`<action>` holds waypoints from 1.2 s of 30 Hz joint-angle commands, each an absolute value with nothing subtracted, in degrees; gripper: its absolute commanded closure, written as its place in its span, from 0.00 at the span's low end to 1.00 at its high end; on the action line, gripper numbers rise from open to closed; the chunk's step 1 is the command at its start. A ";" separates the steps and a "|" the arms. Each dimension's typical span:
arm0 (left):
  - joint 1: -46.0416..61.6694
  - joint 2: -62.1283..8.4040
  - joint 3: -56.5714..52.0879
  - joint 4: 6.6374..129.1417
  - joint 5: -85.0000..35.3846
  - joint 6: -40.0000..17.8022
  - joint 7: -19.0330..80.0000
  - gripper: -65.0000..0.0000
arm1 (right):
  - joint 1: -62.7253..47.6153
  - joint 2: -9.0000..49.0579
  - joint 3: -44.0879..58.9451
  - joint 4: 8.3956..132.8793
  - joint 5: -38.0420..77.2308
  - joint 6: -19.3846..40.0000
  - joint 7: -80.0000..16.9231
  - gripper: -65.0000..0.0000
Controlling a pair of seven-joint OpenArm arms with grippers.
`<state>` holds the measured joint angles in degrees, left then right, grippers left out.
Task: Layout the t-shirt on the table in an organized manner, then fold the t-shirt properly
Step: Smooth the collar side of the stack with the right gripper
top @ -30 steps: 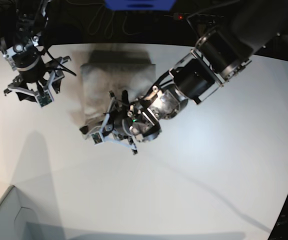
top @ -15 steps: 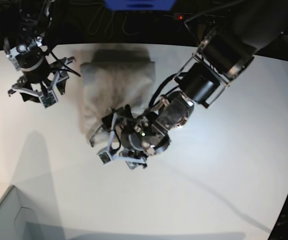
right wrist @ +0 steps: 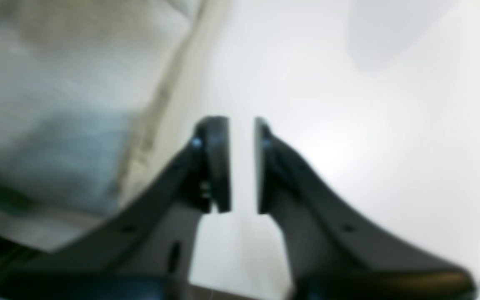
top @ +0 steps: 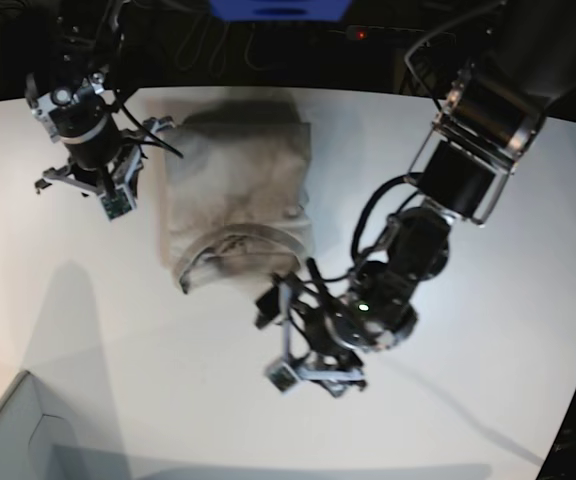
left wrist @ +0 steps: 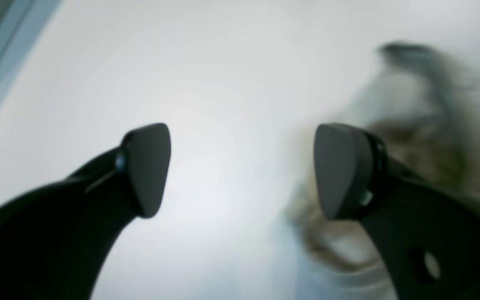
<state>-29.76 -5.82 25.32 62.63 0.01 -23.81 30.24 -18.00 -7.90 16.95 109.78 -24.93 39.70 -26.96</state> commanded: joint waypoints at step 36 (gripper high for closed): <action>2.86 -13.67 -34.68 82.15 -0.40 -23.60 41.45 0.20 | 10.68 -8.04 10.77 68.62 -23.87 40.00 -19.03 1.00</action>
